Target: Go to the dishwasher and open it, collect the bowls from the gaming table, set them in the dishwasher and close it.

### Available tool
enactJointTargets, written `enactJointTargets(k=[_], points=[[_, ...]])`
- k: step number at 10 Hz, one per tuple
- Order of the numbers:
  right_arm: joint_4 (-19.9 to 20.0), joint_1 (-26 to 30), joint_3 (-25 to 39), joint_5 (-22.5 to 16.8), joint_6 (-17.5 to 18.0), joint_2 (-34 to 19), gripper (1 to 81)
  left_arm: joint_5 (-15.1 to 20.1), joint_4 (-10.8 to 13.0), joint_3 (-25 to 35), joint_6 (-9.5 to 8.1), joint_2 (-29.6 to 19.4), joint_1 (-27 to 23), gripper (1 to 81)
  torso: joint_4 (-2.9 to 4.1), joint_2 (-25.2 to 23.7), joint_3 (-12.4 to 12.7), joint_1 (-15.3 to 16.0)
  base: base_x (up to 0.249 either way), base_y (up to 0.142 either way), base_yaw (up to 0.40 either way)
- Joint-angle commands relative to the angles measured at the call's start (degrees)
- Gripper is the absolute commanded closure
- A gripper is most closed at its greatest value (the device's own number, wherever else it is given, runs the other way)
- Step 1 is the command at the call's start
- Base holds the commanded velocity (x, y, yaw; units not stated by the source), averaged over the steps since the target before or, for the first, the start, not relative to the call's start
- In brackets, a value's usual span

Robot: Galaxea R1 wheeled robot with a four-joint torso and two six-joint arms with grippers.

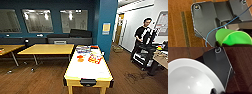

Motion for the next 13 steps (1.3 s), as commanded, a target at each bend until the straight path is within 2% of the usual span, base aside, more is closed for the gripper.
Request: enactJointTargets(k=[1, 5, 8, 13], points=[[-0.77, 2.45, 0.23, -2.68, -0.23, -0.82, 81.1, 2.57, 0.58, -0.02, 0.12, 0.12, -2.23, 81.1, 0.0, 0.0, 0.0, 0.0, 0.0, 0.0, -0.4], [-0.77, 2.53, -1.09, -2.68, -0.23, 0.06, 81.1, 2.57, 0.31, -0.02, 0.04, 1.0, -2.31, 81.1, 0.0, 0.0, 0.0, 0.0, 0.0, 0.0, -0.4], [-0.77, 2.27, -4.69, -2.77, -0.23, 1.47, 81.1, 2.92, 0.4, -0.37, 0.04, 1.44, -2.49, 81.1, 0.0, 0.0, 0.0, 0.0, 0.0, 0.0, -0.4], [-0.95, 2.63, -5.13, -2.94, -0.06, 1.99, 81.1, 3.1, 0.4, -0.45, 0.04, 2.32, -2.49, 81.1, 0.0, 0.0, 0.0, 0.0, 0.0, 0.0, -0.4]])
